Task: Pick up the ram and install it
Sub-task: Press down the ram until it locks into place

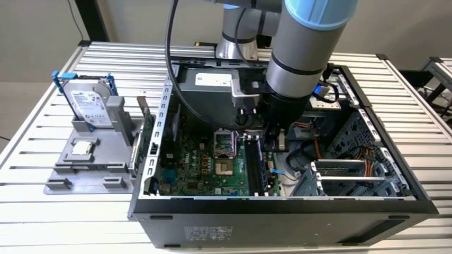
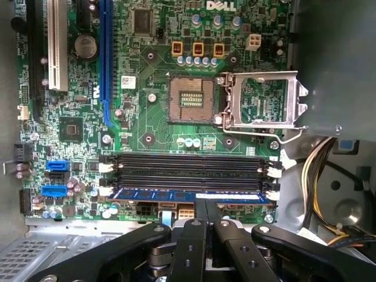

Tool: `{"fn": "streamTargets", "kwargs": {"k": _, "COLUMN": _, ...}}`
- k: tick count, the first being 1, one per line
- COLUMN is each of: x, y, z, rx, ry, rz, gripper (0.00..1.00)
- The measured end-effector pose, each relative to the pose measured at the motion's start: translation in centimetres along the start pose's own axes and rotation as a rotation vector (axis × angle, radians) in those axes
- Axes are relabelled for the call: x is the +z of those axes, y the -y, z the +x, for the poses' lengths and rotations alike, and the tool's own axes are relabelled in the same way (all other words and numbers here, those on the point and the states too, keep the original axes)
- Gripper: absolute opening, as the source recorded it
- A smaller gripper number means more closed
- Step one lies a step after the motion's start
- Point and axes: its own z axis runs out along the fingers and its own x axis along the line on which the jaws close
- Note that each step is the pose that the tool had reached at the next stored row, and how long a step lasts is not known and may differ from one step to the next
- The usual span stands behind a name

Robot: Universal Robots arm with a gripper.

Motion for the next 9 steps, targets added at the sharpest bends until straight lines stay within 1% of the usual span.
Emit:
{"fn": "streamTargets", "kwargs": {"k": 2, "x": 0.00, "y": 0.00, "z": 0.00, "rx": 0.000, "ry": -0.0017, "rz": -0.0002, "gripper": 0.00}}
{"fn": "streamTargets", "kwargs": {"k": 6, "x": 0.07, "y": 0.00, "z": 0.05, "rx": 0.000, "ry": -0.0017, "rz": -0.0001, "gripper": 0.00}}
{"fn": "streamTargets", "kwargs": {"k": 9, "x": 0.36, "y": 0.00, "z": 0.15, "rx": 0.000, "ry": -0.0019, "rz": -0.0001, "gripper": 0.00}}
